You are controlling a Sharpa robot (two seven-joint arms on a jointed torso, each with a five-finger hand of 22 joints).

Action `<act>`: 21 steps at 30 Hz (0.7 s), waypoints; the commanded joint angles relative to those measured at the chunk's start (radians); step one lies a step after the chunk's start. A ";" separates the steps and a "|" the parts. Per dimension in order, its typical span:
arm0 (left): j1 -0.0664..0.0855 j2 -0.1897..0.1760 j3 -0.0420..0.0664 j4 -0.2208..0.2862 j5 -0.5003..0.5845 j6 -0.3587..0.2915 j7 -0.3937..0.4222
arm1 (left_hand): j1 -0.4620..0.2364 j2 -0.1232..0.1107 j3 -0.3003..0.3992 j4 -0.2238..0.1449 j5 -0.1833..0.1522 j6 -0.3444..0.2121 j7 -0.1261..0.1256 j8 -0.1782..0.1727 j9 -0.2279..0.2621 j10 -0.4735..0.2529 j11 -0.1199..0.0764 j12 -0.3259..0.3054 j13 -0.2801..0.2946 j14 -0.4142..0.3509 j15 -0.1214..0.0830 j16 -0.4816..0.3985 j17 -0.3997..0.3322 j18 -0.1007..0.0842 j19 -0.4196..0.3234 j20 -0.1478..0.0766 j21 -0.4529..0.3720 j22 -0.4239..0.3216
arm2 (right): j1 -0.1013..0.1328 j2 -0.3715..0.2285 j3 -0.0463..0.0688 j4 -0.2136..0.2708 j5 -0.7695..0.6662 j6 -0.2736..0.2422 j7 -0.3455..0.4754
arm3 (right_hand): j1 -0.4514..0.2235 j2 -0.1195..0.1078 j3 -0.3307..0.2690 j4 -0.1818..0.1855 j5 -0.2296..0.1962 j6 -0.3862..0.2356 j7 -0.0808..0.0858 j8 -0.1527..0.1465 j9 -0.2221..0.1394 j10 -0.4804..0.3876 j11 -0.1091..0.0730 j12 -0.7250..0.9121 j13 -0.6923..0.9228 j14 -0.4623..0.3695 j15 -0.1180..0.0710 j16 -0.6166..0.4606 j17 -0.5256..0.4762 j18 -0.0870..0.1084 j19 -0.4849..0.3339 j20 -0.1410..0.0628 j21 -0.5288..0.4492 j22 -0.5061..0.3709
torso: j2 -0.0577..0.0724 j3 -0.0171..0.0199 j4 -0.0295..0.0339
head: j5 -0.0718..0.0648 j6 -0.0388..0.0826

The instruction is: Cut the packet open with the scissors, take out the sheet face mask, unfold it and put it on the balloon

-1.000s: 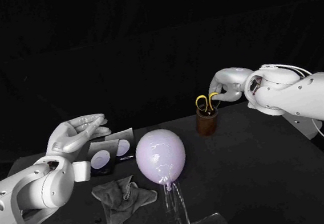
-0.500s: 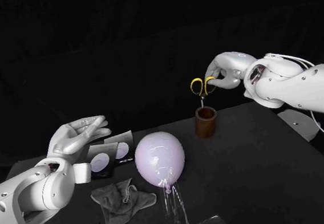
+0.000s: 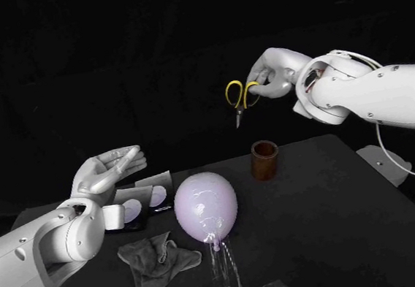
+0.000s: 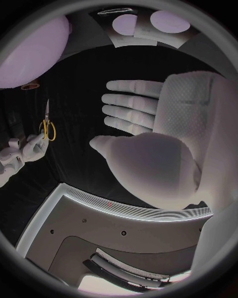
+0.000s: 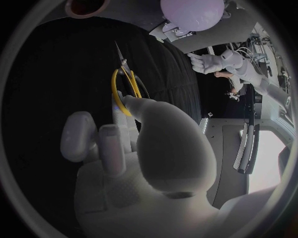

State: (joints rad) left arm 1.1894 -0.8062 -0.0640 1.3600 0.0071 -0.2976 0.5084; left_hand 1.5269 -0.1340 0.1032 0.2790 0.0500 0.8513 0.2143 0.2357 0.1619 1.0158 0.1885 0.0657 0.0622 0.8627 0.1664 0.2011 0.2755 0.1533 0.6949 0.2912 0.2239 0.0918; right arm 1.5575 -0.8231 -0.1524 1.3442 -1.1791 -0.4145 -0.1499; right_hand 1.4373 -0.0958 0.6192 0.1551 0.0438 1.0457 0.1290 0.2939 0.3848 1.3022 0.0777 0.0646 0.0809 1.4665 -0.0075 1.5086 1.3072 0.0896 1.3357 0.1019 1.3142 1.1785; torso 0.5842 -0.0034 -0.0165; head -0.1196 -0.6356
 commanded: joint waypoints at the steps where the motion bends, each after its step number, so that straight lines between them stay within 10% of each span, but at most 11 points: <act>1: 0.002 0.021 0.002 -0.026 0.011 0.031 0.025 | 0.009 0.001 -0.008 0.000 -0.002 -0.005 -0.002 -0.004 -0.001 -0.009 0.003 -0.005 0.000 -0.004 0.001 -0.007 -0.002 -0.015 -0.006 0.000 -0.005 -0.003 | 0.002 0.045 0.000 -0.028 0.170 -0.030 -0.059 | -0.005 0.006 0.013 -0.006 0.006 -0.004 -0.004 0.007 0.006 0.029 -0.020 0.003 0.001 0.064 -0.006 0.003 0.060 -0.002 -0.002 -0.008 -0.005 -0.001 | -0.003 -0.0022 0.0020 | 0.007 0.008; 14: 0.004 0.139 0.004 -0.184 -0.021 0.045 0.030 | 0.032 0.008 -0.051 0.004 -0.002 -0.025 0.004 -0.017 -0.003 -0.052 0.015 -0.005 0.000 -0.045 0.016 -0.051 -0.027 -0.022 -0.009 0.001 -0.025 -0.020 | -0.055 0.278 -0.002 -0.203 0.475 -0.178 -0.039 | -0.039 0.004 0.067 -0.054 0.025 -0.014 -0.002 0.023 0.028 0.034 -0.020 0.001 0.006 0.062 -0.007 -0.001 0.046 0.002 -0.011 -0.009 -0.019 -0.016 | -0.002 -0.0045 0.0057 | 0.048 0.020; 21: 0.005 0.177 0.010 -0.256 -0.042 0.046 0.037 | 0.042 0.022 -0.110 0.007 -0.002 -0.126 0.010 -0.059 -0.020 -0.181 0.015 -0.008 -0.002 -0.170 0.028 -0.113 -0.072 -0.070 -0.275 0.002 -0.129 -0.049 | -0.100 0.357 -0.001 -0.255 0.561 -0.177 -0.018 | -0.065 0.002 0.088 -0.077 0.051 -0.018 -0.002 0.029 0.038 0.035 -0.020 0.000 0.009 0.061 -0.007 -0.003 0.039 0.003 -0.015 -0.010 -0.024 -0.020 | 0.002 -0.0045 0.0061 | 0.102 0.015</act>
State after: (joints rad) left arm 1.1914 -0.6337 -0.0561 1.1140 -0.0110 -0.2727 0.5228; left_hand 1.5581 -0.1133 -0.0009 0.2852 0.0500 0.7378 0.1979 0.1813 0.1435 0.8506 0.2059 0.0611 0.0615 0.7137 0.1943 0.0955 0.2103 0.0916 0.4500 0.2928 0.1056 0.0450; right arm 1.4607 -0.4728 -0.1546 1.0971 -0.7028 -0.5645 -0.1862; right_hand 1.3796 -0.0961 0.6985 0.0838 0.0911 1.0347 0.1282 0.3203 0.4208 1.3072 0.0793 0.0646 0.0886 1.4663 -0.0073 1.5066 1.3082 0.0825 1.3283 0.0947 1.2942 1.1583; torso 0.5831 -0.0081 -0.0109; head -0.0319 -0.6173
